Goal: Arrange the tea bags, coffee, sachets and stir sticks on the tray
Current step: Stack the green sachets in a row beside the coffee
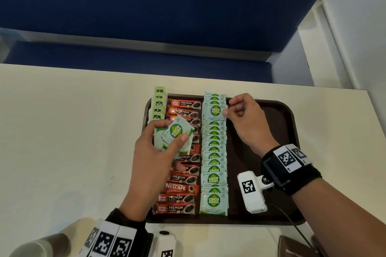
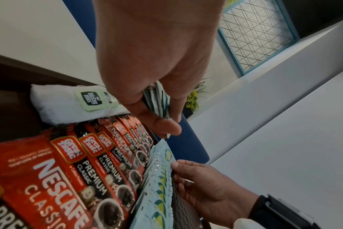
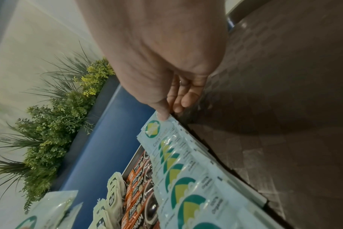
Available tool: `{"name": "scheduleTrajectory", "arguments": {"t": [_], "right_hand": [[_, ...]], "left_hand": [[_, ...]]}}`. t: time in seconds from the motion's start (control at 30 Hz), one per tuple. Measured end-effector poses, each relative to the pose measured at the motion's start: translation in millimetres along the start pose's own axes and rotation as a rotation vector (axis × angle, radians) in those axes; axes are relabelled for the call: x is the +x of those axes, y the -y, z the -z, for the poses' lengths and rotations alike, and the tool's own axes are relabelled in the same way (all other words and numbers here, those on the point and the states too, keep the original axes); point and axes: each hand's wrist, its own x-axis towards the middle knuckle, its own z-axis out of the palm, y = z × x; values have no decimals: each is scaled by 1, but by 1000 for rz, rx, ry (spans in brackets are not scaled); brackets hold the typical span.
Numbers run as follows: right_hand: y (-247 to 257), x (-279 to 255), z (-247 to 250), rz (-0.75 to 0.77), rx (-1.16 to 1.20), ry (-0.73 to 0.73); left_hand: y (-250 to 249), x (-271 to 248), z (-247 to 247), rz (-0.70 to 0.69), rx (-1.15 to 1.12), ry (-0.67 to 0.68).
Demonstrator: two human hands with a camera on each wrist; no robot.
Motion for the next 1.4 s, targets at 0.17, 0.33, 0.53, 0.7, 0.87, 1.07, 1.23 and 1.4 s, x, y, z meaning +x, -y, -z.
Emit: {"name": "scheduleTrajectory", "arguments": {"t": [0.17, 0.33, 0.53, 0.7, 0.87, 1.07, 1.23, 1.4], "right_hand": [[-3, 0, 1, -13, -20, 1], [4, -12, 5, -4, 4, -80], [34, -57, 8, 50, 126, 334], [32, -63, 7, -25, 217, 355], [28, -60, 21, -74, 188, 452], [34, -49, 40, -6, 91, 481], [23, -28, 34, 49, 73, 164], [14, -14, 17, 122, -7, 126]], "left_hand": [[0, 1, -2, 7, 3, 4], [-1, 4, -10, 13, -26, 16], [-7, 6, -24, -3, -26, 114], [-8, 6, -29, 20, -82, 131], [-5, 8, -27, 21, -71, 106], [-5, 8, -24, 2, -20, 113], [-1, 9, -19, 8, -48, 53], [3, 11, -17, 16, -20, 38]]}}
